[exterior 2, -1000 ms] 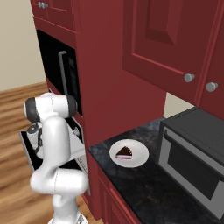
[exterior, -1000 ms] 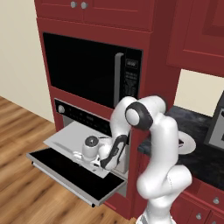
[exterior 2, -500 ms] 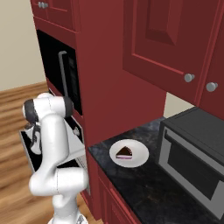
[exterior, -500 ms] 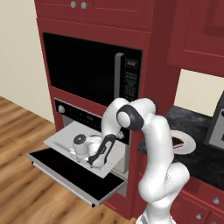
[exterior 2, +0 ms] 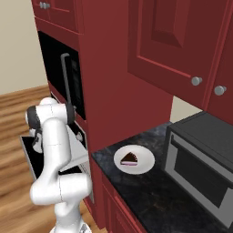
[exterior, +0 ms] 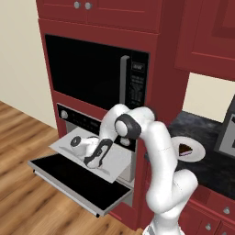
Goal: Take the baked cake out of the oven and place it on the plate for cooling. Then close the oven door.
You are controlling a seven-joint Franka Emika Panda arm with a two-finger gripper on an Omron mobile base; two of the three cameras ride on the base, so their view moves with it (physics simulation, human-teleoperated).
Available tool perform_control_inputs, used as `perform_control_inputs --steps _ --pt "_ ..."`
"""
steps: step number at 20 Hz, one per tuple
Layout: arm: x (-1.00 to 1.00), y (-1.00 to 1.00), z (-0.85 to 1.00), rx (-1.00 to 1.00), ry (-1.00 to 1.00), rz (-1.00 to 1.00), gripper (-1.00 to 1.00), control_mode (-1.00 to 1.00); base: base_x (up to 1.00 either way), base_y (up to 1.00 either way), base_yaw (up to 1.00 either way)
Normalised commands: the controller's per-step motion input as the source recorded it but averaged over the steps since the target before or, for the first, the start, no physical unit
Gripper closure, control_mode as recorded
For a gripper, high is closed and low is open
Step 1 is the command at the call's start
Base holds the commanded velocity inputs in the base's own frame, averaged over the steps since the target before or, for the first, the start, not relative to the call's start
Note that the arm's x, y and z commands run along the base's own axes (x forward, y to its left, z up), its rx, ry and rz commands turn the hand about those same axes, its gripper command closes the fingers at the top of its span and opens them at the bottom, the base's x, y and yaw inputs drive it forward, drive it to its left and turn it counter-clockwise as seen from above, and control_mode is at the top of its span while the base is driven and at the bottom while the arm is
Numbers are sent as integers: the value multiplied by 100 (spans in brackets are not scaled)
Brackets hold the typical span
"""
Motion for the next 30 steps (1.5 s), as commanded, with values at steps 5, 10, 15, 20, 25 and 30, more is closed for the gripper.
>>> perform_control_inputs --steps 5,10,15,20,25,30 --pt "0 -50 -100 2 -3 -22 -100 -100 0 0 0" --pt "0 -76 -100 -6 -12 -20 -100 -100 0 0 0" --pt "0 -47 -100 -24 -23 -14 -100 -100 0 0 0" --pt "-42 17 -100 -34 -57 -9 -100 -100 0 0 0" --pt "-88 96 -78 -40 -86 -5 -100 -100 0 0 0" --pt "-97 100 -47 -10 -72 -1 -100 -100 0 0 0"
